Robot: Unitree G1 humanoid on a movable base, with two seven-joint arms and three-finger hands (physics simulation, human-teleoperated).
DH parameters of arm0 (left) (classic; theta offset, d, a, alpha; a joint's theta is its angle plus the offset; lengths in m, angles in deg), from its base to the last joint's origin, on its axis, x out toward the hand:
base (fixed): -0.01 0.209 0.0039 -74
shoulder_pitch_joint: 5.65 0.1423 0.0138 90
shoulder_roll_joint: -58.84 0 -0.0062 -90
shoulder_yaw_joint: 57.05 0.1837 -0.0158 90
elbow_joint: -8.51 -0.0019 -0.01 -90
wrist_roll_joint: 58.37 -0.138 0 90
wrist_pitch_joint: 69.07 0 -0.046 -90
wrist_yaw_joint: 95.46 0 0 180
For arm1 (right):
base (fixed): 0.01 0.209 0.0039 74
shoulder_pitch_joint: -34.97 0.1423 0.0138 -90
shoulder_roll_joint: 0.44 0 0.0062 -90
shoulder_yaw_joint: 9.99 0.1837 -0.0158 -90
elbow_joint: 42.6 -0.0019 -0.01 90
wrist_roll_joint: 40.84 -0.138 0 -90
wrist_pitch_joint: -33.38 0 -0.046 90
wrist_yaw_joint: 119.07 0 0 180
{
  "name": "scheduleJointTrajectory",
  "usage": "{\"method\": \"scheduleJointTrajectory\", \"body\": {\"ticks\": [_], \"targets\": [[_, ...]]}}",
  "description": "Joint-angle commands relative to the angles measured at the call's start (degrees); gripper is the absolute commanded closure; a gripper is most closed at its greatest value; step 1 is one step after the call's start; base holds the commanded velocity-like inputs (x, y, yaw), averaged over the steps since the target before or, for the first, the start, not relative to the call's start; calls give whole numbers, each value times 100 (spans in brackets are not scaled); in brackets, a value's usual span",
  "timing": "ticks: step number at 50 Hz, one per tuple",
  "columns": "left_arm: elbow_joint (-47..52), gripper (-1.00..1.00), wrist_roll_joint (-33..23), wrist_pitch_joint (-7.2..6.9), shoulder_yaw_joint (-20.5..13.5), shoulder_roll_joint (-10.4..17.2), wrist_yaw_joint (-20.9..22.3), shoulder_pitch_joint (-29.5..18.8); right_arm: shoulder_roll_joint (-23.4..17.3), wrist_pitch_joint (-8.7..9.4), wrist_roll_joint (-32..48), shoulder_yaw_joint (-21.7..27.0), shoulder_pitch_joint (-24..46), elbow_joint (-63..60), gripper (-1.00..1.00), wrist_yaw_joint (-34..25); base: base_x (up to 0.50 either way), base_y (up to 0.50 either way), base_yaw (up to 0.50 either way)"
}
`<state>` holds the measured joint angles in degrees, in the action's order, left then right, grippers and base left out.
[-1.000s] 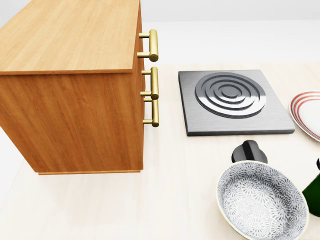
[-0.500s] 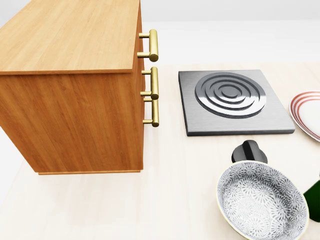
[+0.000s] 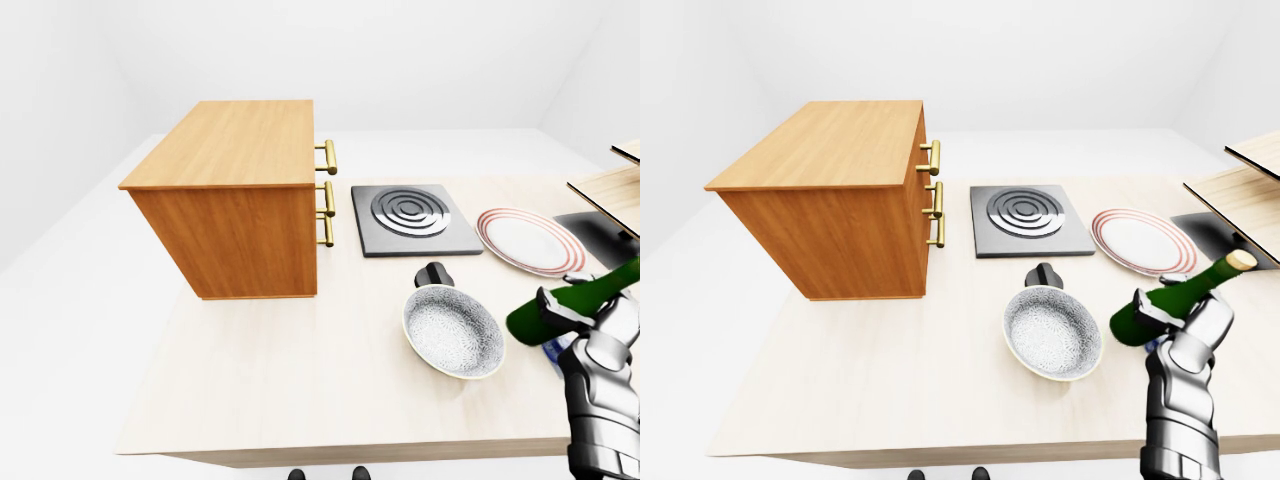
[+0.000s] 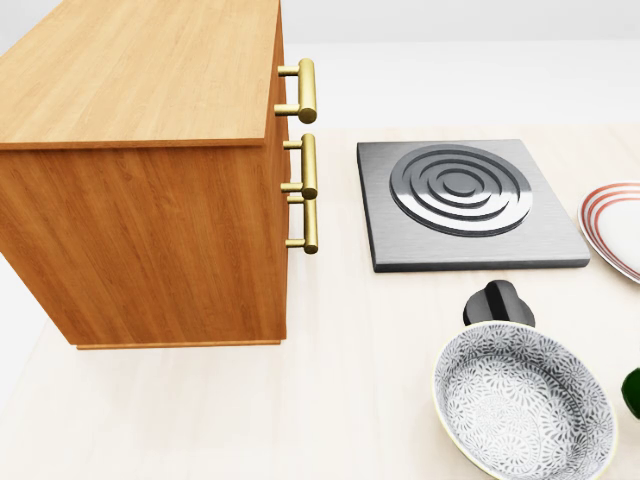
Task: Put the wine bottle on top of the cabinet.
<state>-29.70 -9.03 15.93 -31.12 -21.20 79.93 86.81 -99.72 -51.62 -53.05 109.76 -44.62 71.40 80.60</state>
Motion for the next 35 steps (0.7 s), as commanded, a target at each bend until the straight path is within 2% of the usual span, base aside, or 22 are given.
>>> {"method": "scheduleJointTrajectory", "body": {"ticks": [1, 21, 29, 35], "targets": [[16, -100, 0, 0, 15, 6, -12, -13, -2, 0, 72, 247, -62, -819, 91, 402, 0, 0, 0], [54, -100, 20, 0, 33, 17, -50, -23, 50, 0, 20, 693, -114, -1969, 92, 570, 0, 0, 0], [29, -100, -31, 0, 64, -15, -14, -24, 39, 0, -66, 552, 257, -2909, 92, 585, 0, 0, 0], [14, -100, -83, 0, 95, -54, 21, -15, -31, 0, -19, 131, 851, -3063, 92, 599, 0, 0, 0]]}}
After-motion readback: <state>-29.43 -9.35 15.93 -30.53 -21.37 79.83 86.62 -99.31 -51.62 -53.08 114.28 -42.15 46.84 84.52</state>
